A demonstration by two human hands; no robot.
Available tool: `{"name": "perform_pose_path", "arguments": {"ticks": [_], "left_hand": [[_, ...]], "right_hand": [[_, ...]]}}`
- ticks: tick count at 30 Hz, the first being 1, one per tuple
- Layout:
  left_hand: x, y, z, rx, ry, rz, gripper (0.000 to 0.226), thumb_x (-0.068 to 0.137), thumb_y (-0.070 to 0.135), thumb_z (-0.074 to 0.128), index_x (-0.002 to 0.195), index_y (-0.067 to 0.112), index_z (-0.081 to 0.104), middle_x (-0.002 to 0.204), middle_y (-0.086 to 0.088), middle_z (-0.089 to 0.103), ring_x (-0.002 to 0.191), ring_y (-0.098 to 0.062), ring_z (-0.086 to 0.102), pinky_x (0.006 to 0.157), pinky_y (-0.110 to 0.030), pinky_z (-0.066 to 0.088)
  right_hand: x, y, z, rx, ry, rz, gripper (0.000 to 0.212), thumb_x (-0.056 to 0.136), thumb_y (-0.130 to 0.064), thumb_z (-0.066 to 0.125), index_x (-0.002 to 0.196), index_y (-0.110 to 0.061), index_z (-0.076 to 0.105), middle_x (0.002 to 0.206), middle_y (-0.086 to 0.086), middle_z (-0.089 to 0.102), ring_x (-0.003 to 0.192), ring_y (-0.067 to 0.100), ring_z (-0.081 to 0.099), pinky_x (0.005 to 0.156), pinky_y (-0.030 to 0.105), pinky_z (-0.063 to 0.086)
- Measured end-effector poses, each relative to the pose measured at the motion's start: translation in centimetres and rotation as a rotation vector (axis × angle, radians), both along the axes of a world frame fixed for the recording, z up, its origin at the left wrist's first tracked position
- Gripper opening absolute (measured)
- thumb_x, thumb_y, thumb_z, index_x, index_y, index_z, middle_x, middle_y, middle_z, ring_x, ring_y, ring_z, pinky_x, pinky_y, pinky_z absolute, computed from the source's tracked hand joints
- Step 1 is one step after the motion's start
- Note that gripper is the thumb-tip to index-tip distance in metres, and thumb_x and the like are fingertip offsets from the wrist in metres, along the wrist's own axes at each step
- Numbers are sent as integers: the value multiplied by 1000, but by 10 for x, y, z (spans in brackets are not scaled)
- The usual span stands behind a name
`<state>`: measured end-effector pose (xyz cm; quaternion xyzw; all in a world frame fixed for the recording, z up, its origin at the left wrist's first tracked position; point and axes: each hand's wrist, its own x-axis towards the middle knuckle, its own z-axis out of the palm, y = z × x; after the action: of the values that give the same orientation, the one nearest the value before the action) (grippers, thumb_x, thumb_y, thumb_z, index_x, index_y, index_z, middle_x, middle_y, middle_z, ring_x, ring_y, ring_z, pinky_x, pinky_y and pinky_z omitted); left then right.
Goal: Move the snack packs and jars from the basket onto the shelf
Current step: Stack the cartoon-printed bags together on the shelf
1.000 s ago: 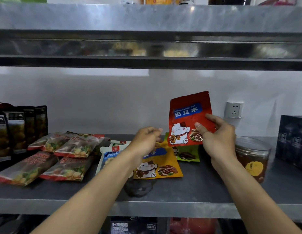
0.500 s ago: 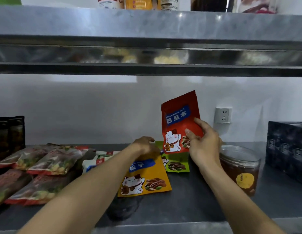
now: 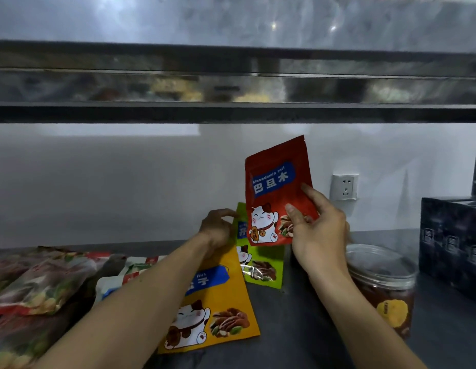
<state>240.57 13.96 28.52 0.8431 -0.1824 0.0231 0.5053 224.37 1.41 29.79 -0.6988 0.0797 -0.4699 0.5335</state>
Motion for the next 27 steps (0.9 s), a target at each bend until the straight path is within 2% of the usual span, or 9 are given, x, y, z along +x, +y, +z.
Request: {"name": "perform_pose_path", "arguments": {"ticks": [3,6,11,14,16,18,20,23,27], "left_hand": [[-5,1,11,-149,-152,27,35,97,-2,46,111,24,64,113,-5,61,99,-23,60,67,-31,59],[-9,5,21,-280,-268,22,30,99,3,46,109,22,66,112,-3,61,101,-23,63,76,-36,60],[-18,12,38,-443,-296,27,23,98,4,50,106,18,66,117,-8,59,103,-26,64,62,-27,59],[-33,21,55,-571,-308,46,29,97,-2,48,98,20,67,111,-7,60,92,-24,67,56,-24,58],[-45,30,65,-581,-323,27,30,97,-3,48,97,20,68,108,-5,61,85,-18,67,53,-21,56],[-59,42,72,-559,-329,-7,30,97,-3,49,97,20,69,108,-7,63,85,-21,68,54,-24,56],[-73,56,74,-555,-276,-22,32,97,-4,48,96,20,70,107,-7,66,84,-23,69,55,-27,57],[-93,77,64,-523,-104,-22,33,97,-3,47,93,19,70,98,-6,69,75,-20,69,57,-28,58],[-106,94,29,-394,110,33,30,97,-4,47,94,15,70,96,-11,71,85,-26,67,81,-42,55]], "right_hand": [[3,3,0,21,-14,13,49,89,-27,69,133,-41,54,121,8,59,109,26,62,89,47,57],[3,5,2,26,-40,35,48,88,-23,70,132,-36,56,118,3,63,107,23,64,87,46,57],[-6,5,7,33,-79,51,48,90,-23,68,133,-39,54,117,-3,62,106,18,64,86,43,58],[-14,7,11,62,-119,47,48,89,-24,69,131,-40,55,112,-10,63,106,18,64,87,43,57],[-20,8,13,76,-138,44,49,88,-25,70,131,-41,55,113,-12,63,110,20,62,89,48,56],[-27,10,16,86,-164,62,49,88,-24,70,132,-40,55,120,-8,63,110,18,63,87,45,58],[-34,11,18,108,-184,82,49,88,-21,70,132,-36,55,121,-7,62,107,15,65,84,40,59],[-43,15,17,204,-185,155,49,88,-16,70,132,-33,56,107,-16,60,95,9,67,74,29,61],[-46,28,8,323,-141,243,51,86,-9,71,132,-26,57,113,-4,62,85,5,67,58,15,56]]}}
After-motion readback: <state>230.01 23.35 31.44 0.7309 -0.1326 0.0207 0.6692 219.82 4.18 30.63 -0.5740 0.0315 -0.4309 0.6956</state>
